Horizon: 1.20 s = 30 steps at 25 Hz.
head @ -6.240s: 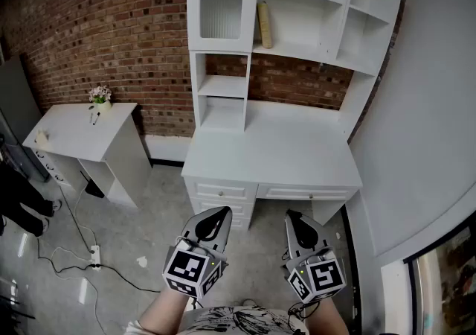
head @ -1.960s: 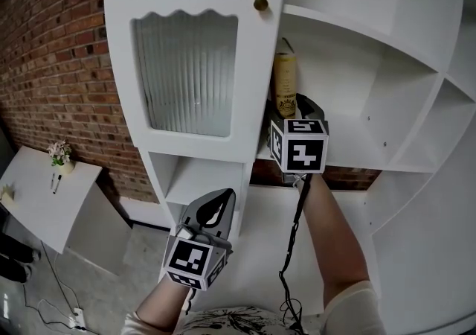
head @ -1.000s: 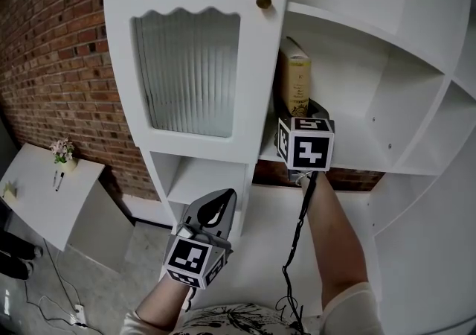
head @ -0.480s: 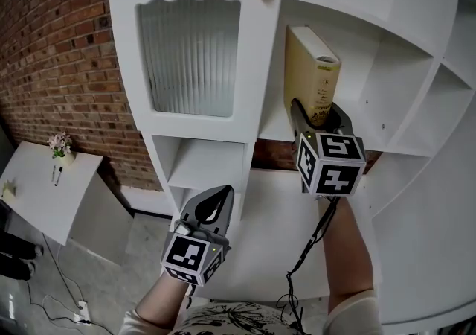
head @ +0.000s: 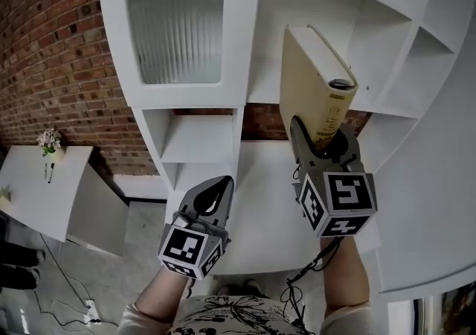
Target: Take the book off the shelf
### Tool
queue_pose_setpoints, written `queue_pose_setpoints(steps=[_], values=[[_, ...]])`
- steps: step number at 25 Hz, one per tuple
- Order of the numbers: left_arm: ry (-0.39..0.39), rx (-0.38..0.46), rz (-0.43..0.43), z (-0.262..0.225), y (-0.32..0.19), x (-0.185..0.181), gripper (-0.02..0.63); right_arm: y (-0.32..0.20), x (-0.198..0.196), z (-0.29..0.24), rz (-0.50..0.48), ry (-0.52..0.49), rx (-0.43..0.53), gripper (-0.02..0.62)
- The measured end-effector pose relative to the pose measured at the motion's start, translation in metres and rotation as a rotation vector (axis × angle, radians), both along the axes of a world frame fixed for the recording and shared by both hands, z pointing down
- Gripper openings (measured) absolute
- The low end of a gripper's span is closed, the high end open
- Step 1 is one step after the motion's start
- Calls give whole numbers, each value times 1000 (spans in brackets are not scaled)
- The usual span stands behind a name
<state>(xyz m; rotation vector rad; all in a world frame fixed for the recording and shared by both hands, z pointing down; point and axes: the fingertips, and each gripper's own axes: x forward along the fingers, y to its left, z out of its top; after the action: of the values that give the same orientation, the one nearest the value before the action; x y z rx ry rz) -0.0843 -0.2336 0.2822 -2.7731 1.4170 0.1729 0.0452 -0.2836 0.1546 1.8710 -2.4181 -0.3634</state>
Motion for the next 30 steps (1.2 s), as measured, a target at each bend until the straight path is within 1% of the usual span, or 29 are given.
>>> queue_pose_setpoints(steps=[7, 11, 15, 18, 21, 25, 30], values=[[-20, -32, 40, 24, 26, 4, 12, 40, 24, 76, 57, -8, -101, 212], [-12, -43, 15, 30, 33, 0, 12, 51, 37, 123, 71, -34, -171, 212], [0, -66, -14, 43, 32, 6, 12, 51, 58, 173, 70, -54, -256, 212], [19, -89, -34, 58, 33, 14, 12, 54, 74, 205, 67, -81, -288, 212], [22, -122, -45, 81, 39, 27, 12, 63, 86, 233, 49, -115, -301, 212], [11, -154, -60, 105, 44, 36, 12, 67, 105, 269, 71, -72, -334, 212], [18, -202, -108, 131, 44, 35, 12, 71, 129, 319, 92, -52, -422, 213]])
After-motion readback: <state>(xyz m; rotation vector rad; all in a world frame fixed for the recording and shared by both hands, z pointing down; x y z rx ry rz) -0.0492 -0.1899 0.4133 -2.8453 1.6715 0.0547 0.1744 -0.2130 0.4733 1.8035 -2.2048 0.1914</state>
